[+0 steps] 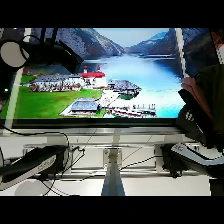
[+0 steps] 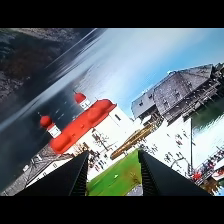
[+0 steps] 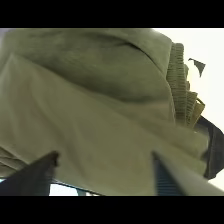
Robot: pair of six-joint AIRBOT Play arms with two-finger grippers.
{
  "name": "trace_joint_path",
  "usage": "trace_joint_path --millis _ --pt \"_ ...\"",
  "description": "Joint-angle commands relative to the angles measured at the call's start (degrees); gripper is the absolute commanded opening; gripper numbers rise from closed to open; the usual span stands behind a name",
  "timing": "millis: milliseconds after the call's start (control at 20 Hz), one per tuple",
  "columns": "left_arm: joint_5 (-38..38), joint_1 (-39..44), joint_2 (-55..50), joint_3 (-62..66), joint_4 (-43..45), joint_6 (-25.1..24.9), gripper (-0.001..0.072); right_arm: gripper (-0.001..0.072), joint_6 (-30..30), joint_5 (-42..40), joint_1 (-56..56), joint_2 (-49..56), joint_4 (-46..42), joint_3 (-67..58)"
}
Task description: Fold the clothes and pants, and hang the long-sleeved shirts on hangers.
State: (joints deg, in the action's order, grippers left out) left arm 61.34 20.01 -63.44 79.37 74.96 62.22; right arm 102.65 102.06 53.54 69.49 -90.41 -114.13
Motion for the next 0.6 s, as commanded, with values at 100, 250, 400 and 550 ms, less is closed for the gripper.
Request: trace_joint_path --millis 100,250,400,550 --pt "-0.02 0.0 0.04 0.0 0.0 0.0 0.0335 0.0241 -1.75 -0.68 -6.25 2.1 6.12 0.26" --pt "-0.02 0.0 0.04 0.0 0.0 0.0 0.0335 0.001 -1.81 -6.49 -17.25 2.95 6.19 0.26" --pt "-0.02 0.0 0.04 0.0 0.0 0.0 0.0335 0.001 -3.76 -15.52 -31.78 2.95 6.1 0.26" --pt "-0.02 0.0 0.04 0.0 0.0 0.0 0.0335 0.001 -13.46 -22.03 -48.83 2.95 4.09 0.26"
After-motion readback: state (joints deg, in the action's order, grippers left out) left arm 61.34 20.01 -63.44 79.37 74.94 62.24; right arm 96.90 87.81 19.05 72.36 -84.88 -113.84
